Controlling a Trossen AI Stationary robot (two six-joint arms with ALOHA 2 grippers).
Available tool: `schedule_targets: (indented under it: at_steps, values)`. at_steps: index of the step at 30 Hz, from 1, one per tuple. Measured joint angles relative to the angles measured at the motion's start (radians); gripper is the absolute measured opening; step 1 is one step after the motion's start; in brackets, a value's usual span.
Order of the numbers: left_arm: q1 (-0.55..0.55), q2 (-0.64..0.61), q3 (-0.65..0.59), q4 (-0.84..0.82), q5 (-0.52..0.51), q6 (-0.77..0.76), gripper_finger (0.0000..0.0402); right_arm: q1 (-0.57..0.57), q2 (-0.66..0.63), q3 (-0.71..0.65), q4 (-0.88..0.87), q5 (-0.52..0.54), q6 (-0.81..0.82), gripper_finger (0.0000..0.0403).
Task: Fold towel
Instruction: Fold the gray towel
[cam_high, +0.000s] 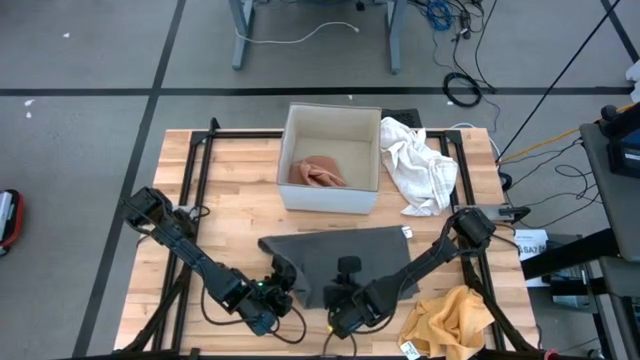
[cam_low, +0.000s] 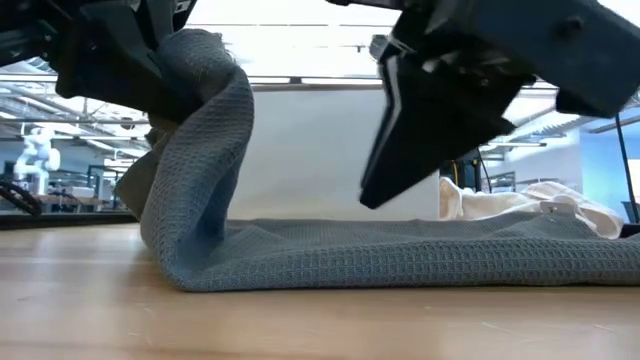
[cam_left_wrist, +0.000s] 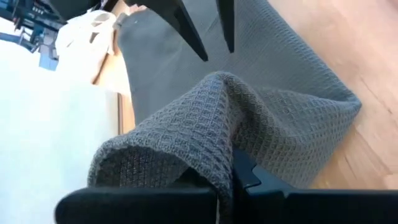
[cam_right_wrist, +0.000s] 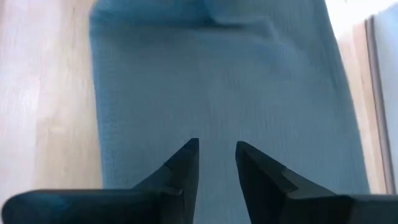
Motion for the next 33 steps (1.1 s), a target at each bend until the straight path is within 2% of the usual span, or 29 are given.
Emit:
schedule_targets:
  at_steps: [5, 12, 27, 33]
  values:
    - [0.014, 0.000, 0.000, 0.075, 0.043, 0.079, 0.0002, 0.001, 0.011, 0.000, -0.026, 0.004, 0.081, 0.0095]
    - [0.056, 0.000, 0.000, 0.179, 0.170, 0.202, 0.0002, 0.000, 0.081, -0.002, -0.025, 0.006, 0.128, 0.0095]
    - [0.138, 0.007, 0.000, 0.299, 0.447, 0.355, 0.0002, -0.027, 0.094, -0.002, 0.073, 0.037, 0.028, 0.0095]
    - [0.161, 0.007, 0.000, 0.302, 0.493, 0.378, 0.0002, -0.006, 0.069, -0.003, -0.034, 0.044, 0.084, 0.0095]
